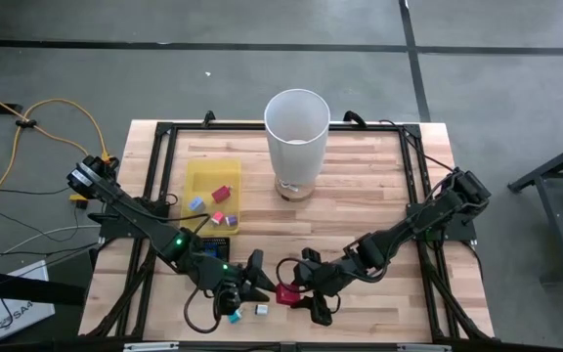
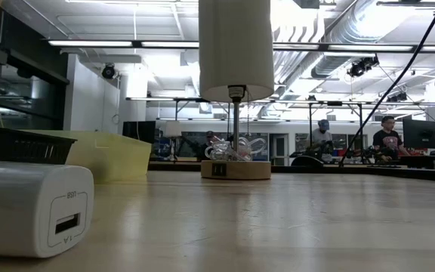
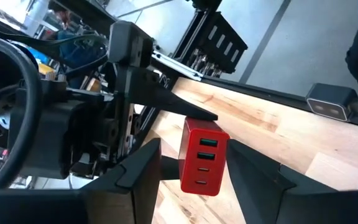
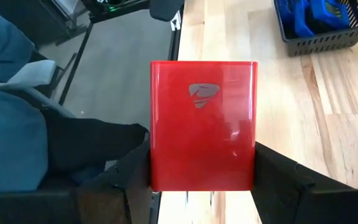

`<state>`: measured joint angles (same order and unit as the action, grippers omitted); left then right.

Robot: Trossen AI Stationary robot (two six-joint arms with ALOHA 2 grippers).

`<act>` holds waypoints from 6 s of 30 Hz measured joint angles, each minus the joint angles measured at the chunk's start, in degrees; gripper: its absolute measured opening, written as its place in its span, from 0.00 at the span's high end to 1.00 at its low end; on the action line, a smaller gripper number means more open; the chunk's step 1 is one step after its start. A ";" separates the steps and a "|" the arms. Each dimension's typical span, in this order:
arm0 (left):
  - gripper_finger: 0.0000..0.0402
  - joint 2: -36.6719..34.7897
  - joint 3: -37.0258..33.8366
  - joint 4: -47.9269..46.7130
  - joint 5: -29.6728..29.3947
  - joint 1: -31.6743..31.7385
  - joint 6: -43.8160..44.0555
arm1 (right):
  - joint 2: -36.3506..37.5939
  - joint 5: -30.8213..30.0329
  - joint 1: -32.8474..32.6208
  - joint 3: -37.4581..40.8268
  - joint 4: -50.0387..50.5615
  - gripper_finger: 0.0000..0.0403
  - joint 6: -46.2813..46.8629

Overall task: Pick & Place Office items
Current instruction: Put the red charger adapter into the yellow bin

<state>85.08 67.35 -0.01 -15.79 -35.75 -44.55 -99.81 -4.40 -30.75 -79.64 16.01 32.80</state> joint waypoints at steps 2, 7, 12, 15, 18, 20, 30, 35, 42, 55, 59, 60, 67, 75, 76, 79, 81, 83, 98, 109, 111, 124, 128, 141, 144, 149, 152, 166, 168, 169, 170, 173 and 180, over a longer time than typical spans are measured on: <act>0.56 0.00 0.00 0.01 0.00 0.00 0.02 | 0.00 0.00 -0.01 0.00 0.03 0.49 0.00; 0.51 0.02 0.00 0.02 0.00 0.00 0.32 | 0.00 -0.07 -0.01 0.00 0.02 0.49 -0.02; 0.49 0.04 0.00 -0.15 2.64 0.08 2.10 | 0.00 -0.11 0.06 0.00 -1.13 0.49 -0.40; 0.49 0.04 0.00 -0.15 2.84 0.07 2.18 | 0.00 -0.13 0.06 0.00 -2.30 0.49 -1.36; 0.49 0.04 0.00 -0.18 2.84 0.09 2.19 | 0.00 -0.11 0.17 0.00 -3.00 0.49 -1.59; 0.49 0.04 0.00 -0.16 2.82 0.11 2.18 | 0.00 -0.07 0.37 0.00 -3.78 0.49 -2.18; 0.49 0.07 0.00 -0.18 2.82 0.69 2.07 | 0.00 0.54 2.07 0.00 -5.55 0.49 -2.67; 0.49 0.07 0.00 -0.22 2.80 1.97 2.16 | 0.00 1.96 2.81 0.00 -6.96 0.49 -2.64; 0.49 0.07 0.00 -0.55 2.82 2.64 2.16 | 0.00 2.97 3.16 0.00 -6.84 0.49 -2.69; 0.50 0.07 0.00 -2.52 5.66 2.64 2.14 | 0.00 3.19 3.40 0.00 -7.39 0.49 -2.69; 0.50 0.07 0.00 -2.51 5.66 2.64 2.14 | 0.00 3.18 3.40 0.00 -7.58 0.49 -2.69; 0.50 0.07 0.00 -2.51 5.68 2.64 2.12 | 0.00 3.17 3.40 0.00 -7.58 0.49 -2.68; 0.60 0.07 0.00 -2.32 5.60 2.67 0.41 | 0.00 3.15 3.40 0.00 -7.61 0.49 -2.68; 0.71 0.07 0.00 -2.27 5.62 2.64 -0.41 | 0.00 3.45 3.40 0.00 -7.69 0.49 -2.43; 0.71 0.07 0.00 -2.30 5.62 2.64 -0.68 | 0.00 3.43 3.40 0.00 -7.69 0.49 -2.45; 0.70 0.07 0.00 -2.32 5.62 2.64 -1.06 | 0.00 3.21 3.40 0.00 -7.67 0.49 -2.54; 0.70 0.07 0.00 -2.34 5.62 2.64 -1.02 | 0.00 3.21 3.40 0.00 -7.67 0.49 -2.60; 0.70 0.07 0.00 -2.38 5.62 2.64 -1.03 | 0.00 3.21 3.40 0.00 -7.65 0.49 -2.60; 0.70 0.07 0.00 -2.86 6.04 2.64 -0.10 | 0.04 3.19 3.40 0.00 -7.67 0.42 -2.34; 0.71 0.09 0.00 -2.38 5.97 2.62 0.85 | 0.11 3.23 3.40 0.00 -7.49 0.31 -1.25; 0.71 0.09 0.00 -2.32 5.97 2.62 0.85 | 0.11 3.23 3.40 0.00 -7.32 0.29 -1.22; 0.71 0.09 -0.02 -2.25 5.66 2.60 0.66 | 0.11 3.34 3.40 -0.02 -4.17 0.26 -0.70; 0.71 0.09 -0.02 -2.20 5.49 2.60 0.91 | 0.11 3.89 3.38 -0.02 -0.89 0.26 0.60; 0.71 0.07 -0.02 -2.56 5.77 1.67 5.42 | 0.11 6.29 3.40 -0.02 4.80 0.26 3.43; 0.71 -0.06 -0.02 -2.71 5.15 1.02 8.07 | 0.11 5.89 3.49 -0.02 4.78 0.26 3.43; 0.71 -0.55 -0.02 -4.73 2.30 0.57 13.78 | 0.09 5.73 3.55 -0.02 4.72 0.26 3.43; 0.71 -0.60 -0.02 -8.11 0.10 0.57 18.23 | 0.09 5.70 3.51 -0.02 4.59 0.26 3.16; 0.70 -2.94 -0.02 -22.85 -2.59 1.07 39.09 | 0.07 5.84 3.51 -0.02 2.29 0.26 3.13; 0.70 -4.32 -0.02 -24.75 -2.60 1.59 41.42 | 0.06 5.85 3.51 -0.02 2.32 0.26 3.10; 0.70 -5.04 -0.02 -25.64 -2.62 1.94 42.71 | 0.04 5.85 3.51 -0.02 2.31 0.26 3.08; 0.69 -5.85 -0.02 -26.74 -2.67 2.34 43.87 | 0.04 5.86 3.51 -0.02 2.27 0.26 3.05; 0.69 -8.24 -0.02 -31.61 -2.68 3.98 47.99 | 0.04 5.86 3.51 -0.02 2.19 0.26 3.04; 0.69 -12.81 -0.02 -44.93 -2.98 10.24 60.25 | 0.04 5.86 3.51 -0.02 2.19 0.26 2.99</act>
<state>72.27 67.33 -44.94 -18.77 -25.50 15.70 -99.77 1.45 -27.24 -79.66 18.20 35.79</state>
